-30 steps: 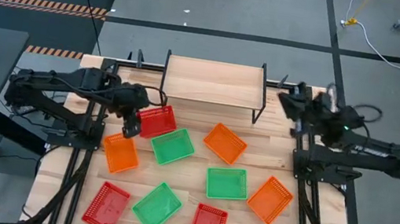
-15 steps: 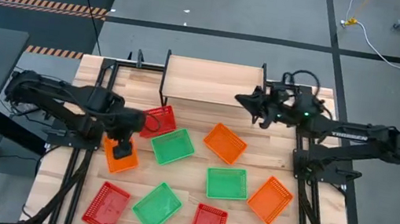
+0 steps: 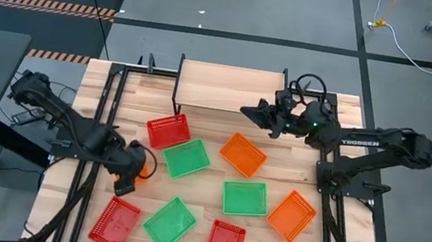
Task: Stack baskets on shelf by color
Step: Put the top left orange bin on the shelf
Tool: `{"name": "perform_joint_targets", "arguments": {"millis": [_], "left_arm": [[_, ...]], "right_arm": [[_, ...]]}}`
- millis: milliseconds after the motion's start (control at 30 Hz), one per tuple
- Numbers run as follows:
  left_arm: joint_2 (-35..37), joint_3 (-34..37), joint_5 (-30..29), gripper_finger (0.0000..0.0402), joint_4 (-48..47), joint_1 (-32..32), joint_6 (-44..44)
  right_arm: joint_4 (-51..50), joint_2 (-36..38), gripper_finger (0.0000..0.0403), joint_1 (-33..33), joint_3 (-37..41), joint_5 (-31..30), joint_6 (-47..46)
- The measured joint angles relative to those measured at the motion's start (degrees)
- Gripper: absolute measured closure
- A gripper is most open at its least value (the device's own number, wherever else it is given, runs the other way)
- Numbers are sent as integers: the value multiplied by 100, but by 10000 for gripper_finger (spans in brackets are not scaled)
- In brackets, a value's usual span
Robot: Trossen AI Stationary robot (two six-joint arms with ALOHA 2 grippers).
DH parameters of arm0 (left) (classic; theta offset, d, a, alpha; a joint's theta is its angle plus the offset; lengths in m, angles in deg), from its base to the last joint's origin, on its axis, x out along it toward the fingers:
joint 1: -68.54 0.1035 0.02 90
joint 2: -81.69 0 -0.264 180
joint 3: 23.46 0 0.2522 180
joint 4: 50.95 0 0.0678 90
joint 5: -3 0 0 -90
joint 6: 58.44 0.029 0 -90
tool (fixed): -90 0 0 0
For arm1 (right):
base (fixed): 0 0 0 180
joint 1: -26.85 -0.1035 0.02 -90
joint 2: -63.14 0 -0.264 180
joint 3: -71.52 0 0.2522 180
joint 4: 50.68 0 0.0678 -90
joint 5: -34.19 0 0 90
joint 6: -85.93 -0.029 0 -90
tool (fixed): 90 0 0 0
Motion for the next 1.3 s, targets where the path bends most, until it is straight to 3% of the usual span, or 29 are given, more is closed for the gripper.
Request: {"name": "perform_joint_targets", "arguments": {"millis": [200,400,567,1033,1167,1300], "left_arm": [[0,583,263,108,882,-164,-486],[0,951,-16,108,1003,-191,-488],[0,1424,-55,108,1444,-201,-483],[0,2331,-659,124,1951,-172,-432],[-165,2407,-663,161,2007,-172,-354],[-436,2407,-650,229,2381,-169,-141]], "right_arm": [[476,-39,297,-55,0,-196,263],[479,-30,193,-53,0,-545,273],[463,-43,141,-53,0,-566,252],[400,-43,147,-51,2,-607,64],[361,-43,151,-51,2,-727,68],[169,-43,151,-47,2,-873,118]]}}
